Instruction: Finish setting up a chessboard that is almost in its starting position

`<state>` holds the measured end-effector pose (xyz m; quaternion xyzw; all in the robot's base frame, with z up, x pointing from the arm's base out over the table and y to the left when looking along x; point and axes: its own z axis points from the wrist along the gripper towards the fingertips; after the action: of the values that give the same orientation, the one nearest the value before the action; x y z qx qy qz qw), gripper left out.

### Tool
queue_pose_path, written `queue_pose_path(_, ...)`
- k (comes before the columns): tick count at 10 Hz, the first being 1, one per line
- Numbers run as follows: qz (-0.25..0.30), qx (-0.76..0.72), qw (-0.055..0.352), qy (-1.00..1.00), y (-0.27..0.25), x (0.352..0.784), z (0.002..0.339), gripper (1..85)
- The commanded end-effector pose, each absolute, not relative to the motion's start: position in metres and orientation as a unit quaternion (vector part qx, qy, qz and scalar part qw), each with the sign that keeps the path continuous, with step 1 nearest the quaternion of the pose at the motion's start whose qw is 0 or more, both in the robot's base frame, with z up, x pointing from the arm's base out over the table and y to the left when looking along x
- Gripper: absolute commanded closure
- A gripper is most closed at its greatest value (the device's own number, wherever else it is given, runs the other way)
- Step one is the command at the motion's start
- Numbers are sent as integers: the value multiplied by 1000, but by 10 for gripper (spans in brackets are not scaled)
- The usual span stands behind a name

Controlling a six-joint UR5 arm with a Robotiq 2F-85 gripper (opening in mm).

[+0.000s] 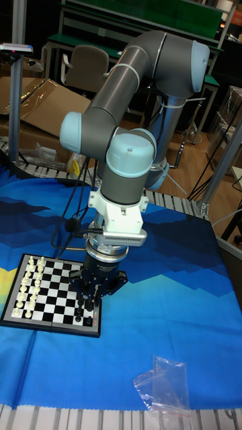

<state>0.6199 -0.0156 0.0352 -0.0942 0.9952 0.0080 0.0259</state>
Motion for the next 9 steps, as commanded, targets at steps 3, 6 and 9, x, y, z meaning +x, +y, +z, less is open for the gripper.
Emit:
queue_pose_path(3, 12, -81, 23, 996, -10, 624, 53, 617)
queue_pose_path(6, 11, -62, 17, 998, 10, 623, 70, 623)
queue_pose_path(9, 3, -27, 19, 999, 35, 621, 76, 690)
